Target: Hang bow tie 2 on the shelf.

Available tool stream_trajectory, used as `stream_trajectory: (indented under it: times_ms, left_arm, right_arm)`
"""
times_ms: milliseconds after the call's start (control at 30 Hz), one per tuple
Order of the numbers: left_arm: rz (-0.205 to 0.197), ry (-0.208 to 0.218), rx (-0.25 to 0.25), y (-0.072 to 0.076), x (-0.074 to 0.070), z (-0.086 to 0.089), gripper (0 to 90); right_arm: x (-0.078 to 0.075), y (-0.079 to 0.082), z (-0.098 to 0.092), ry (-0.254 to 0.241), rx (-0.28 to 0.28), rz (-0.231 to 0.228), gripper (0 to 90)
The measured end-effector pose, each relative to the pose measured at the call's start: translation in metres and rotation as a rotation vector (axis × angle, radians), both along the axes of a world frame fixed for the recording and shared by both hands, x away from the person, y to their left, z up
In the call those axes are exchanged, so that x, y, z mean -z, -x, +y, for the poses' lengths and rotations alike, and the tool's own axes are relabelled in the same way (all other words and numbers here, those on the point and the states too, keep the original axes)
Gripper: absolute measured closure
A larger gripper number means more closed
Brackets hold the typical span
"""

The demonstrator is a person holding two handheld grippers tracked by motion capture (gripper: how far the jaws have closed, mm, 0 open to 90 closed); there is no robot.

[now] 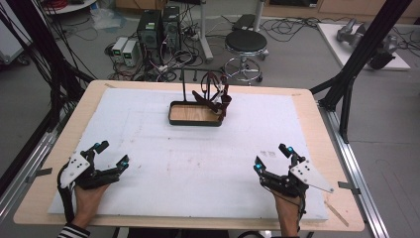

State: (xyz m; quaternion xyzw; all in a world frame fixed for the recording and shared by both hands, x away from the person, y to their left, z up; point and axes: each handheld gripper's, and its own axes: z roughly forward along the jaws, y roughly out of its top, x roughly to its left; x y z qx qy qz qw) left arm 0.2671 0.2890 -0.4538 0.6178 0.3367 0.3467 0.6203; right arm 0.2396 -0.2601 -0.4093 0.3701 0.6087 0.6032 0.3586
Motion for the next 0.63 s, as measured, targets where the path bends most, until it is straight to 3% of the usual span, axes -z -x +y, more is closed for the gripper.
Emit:
stream_trajectory:
  times_ms: [133, 233, 633]
  left_arm:
    - [-0.003, 0.001, 0.004, 0.001, 0.000, -0.001, 11.3]
    - [0.001, 0.008, 0.003, 0.001, 0.000, 0.000, 11.3]
    - [0.004, 0.012, -0.001, 0.000, 0.001, 0.001, 11.3]
  right_arm:
    - [0.012, -0.004, -0.002, 0.035, 0.013, 0.001, 11.2]
    - [0.019, -0.009, -0.003, 0.023, 0.011, 0.000, 11.2]
    - [0.035, -0.018, 0.000, 0.063, 0.000, 0.041, 11.2]
